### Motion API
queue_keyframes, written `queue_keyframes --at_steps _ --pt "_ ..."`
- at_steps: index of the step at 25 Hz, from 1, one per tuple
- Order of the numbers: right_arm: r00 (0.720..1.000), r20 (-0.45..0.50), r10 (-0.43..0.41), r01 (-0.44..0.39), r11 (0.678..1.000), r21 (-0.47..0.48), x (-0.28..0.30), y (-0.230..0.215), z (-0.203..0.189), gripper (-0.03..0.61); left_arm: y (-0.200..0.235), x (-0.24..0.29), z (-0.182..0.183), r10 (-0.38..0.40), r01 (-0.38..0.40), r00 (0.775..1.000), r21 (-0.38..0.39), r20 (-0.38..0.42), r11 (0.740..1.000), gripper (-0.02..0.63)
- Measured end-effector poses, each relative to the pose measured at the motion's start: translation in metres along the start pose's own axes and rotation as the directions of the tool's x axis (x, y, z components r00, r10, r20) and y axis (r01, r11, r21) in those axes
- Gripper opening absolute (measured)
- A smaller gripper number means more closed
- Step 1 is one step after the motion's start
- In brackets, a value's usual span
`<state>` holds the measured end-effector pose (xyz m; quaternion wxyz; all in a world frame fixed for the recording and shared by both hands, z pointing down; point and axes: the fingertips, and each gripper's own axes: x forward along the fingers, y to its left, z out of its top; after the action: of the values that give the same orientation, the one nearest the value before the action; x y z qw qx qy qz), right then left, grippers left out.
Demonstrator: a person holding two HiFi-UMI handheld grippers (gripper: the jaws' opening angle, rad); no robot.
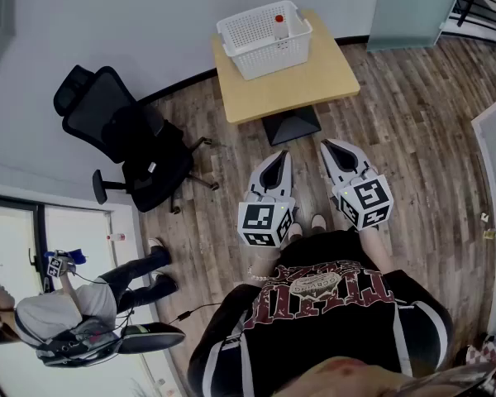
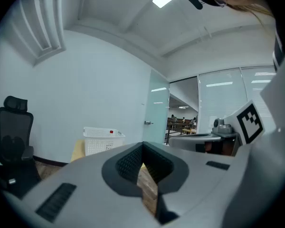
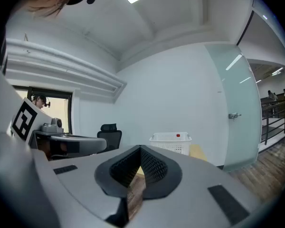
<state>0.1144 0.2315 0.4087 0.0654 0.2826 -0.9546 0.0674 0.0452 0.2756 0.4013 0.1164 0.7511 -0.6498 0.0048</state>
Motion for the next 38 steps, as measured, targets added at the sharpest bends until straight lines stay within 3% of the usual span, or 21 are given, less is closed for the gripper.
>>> queue_keyframes --at_steps 24,38 --pt "0.997 -0.005 0.072 -0.072 0.997 -0.014 0.006 -0.043 -0.003 0.017 -0.021 0.041 -0.006 0.055 -0.055 0.998 -0.015 -0.004 0.998 0.032" --pt "0.995 -0.010 0.102 -0.102 0.994 -0.033 0.015 -0.043 -0.002 0.017 -0.017 0.046 -0.009 0.078 -0.078 0.997 -0.024 0.001 0.997 0.032"
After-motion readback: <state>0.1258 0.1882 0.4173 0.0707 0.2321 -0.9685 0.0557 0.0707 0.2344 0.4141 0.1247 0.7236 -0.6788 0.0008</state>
